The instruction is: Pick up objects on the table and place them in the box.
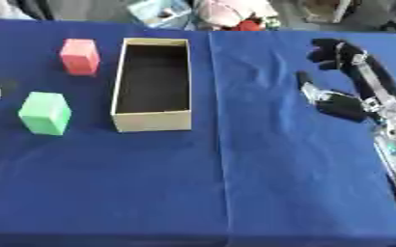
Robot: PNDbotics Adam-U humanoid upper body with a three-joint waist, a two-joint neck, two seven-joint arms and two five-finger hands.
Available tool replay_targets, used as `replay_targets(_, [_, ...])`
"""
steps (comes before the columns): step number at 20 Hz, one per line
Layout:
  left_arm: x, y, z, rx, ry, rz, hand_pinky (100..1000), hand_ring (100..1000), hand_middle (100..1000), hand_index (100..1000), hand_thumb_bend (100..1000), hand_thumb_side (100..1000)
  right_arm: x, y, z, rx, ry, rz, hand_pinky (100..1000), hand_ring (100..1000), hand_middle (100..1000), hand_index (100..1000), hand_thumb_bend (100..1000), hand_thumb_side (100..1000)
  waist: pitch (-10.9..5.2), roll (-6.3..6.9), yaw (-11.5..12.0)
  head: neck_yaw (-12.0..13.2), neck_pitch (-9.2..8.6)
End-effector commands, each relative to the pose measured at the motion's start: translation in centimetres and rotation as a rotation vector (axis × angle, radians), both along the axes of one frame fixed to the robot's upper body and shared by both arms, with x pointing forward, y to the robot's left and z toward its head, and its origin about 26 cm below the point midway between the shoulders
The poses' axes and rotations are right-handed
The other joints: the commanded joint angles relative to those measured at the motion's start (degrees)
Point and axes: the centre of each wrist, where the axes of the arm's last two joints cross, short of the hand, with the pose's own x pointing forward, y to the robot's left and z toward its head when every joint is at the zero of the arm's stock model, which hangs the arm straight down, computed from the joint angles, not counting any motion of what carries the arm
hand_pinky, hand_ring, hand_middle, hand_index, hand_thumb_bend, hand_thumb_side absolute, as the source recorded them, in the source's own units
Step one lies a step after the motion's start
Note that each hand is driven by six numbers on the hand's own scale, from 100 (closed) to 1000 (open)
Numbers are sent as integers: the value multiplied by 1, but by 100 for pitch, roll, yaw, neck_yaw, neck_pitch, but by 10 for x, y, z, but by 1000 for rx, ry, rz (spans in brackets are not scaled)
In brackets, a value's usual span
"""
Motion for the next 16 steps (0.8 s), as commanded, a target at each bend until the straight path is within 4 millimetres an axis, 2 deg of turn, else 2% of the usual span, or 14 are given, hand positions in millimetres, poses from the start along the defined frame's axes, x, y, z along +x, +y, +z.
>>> replay_targets(1, [-1,5,12,40,-25,9,613,498,518,701,667,144,1,-4,10,-4,-26,-5,761,779,682,876,210,278,-85,20,-2,-4,-19])
replay_targets(16, [-1,6,14,86,-14,5,626,515,538,717,685,157,1,-4,10,-6,-25,-4,761,779,682,876,203,280,-91,55,9,-3,-17])
